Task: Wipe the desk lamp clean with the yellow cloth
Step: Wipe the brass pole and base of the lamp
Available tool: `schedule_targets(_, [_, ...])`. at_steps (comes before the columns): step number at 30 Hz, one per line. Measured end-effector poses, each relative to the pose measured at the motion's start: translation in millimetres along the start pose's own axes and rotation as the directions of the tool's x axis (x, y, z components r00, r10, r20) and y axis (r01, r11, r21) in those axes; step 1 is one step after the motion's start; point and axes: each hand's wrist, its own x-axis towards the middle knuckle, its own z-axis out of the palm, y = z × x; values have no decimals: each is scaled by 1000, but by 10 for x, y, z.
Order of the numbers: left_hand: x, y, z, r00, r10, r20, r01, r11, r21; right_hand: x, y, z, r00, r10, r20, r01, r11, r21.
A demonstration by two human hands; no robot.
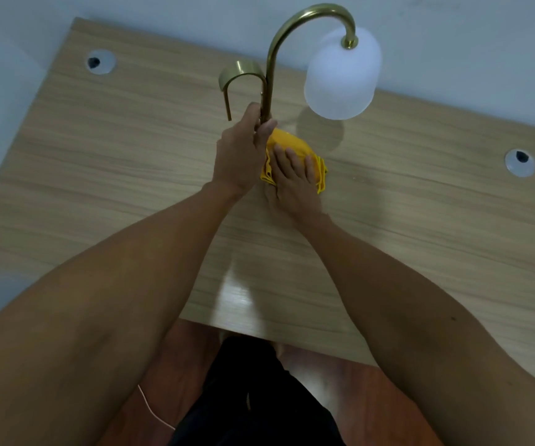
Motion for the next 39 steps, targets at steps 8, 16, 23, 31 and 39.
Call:
schedule_targets(8, [17,-1,1,1000,4,9,-4,999,52,-96,-53,21,999,-5,-49,6,1000,20])
schedule_targets(16, [31,20,-51,995,-27,92,24,999,26,89,57,-377,955,260,144,-296,787,541])
schedule_targets(23, [62,-25,-47,995,4,102,-6,1000,22,395,265,-716,897,442,21,-374,730,572])
schedule_targets(31, [86,-64,-20,995,19,97,-24,999,49,212,61,-309,968,120,219,-168,961,218])
schedule_targets(39, [88,-50,-28,995,-1,97,-4,998,55,132,-194,-416,893,277,355,-348,925,152])
